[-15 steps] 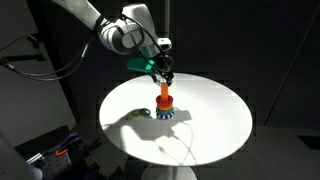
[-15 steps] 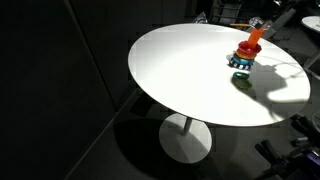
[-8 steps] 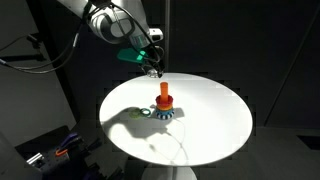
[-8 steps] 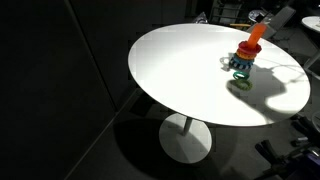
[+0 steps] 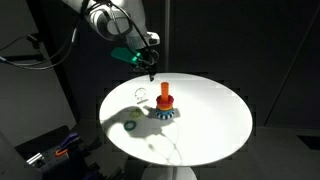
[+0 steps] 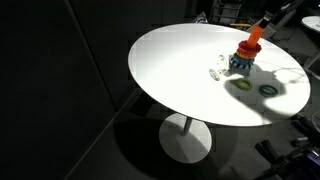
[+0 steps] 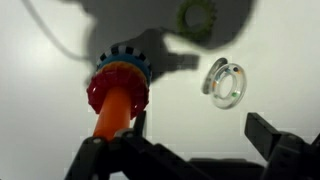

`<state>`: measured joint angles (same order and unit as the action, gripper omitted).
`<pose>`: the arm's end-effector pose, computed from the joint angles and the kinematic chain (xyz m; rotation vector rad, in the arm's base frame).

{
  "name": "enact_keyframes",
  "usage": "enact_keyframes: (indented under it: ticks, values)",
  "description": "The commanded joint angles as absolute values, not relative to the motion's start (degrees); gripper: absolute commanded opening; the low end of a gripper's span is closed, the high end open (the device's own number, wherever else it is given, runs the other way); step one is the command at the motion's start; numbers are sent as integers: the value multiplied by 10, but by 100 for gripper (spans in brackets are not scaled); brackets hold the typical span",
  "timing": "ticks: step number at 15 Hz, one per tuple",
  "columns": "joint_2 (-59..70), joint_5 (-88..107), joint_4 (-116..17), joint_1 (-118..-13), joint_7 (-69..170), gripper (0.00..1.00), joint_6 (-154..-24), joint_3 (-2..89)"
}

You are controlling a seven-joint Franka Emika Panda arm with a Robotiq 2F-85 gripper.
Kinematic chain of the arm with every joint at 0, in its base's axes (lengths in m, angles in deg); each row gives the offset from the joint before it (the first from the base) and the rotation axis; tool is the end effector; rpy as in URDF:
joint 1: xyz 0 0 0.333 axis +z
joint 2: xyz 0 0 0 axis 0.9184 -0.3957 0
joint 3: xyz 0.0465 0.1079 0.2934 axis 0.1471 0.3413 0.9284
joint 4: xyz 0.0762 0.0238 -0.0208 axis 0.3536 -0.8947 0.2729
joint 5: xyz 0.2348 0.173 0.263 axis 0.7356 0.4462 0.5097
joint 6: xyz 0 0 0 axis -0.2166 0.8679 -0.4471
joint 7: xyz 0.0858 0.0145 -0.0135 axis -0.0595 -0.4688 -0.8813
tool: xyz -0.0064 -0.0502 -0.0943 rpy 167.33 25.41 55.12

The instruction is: Take the clear ring off the stack and put it on the table

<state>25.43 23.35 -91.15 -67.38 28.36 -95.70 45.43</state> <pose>0.5144 -0.0228 0.3792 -3.0232 -0.2072 -0.3152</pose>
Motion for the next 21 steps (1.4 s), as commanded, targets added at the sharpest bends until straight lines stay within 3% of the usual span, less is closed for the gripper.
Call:
enact_keyframes:
  ticks: [1,9,21]
  values:
    - [269,278,-899,-676,249,100,-873,441]
    - [291,267,-868,-687,279,100,-738,425]
    - [305,223,-873,-686,324,100,-732,425]
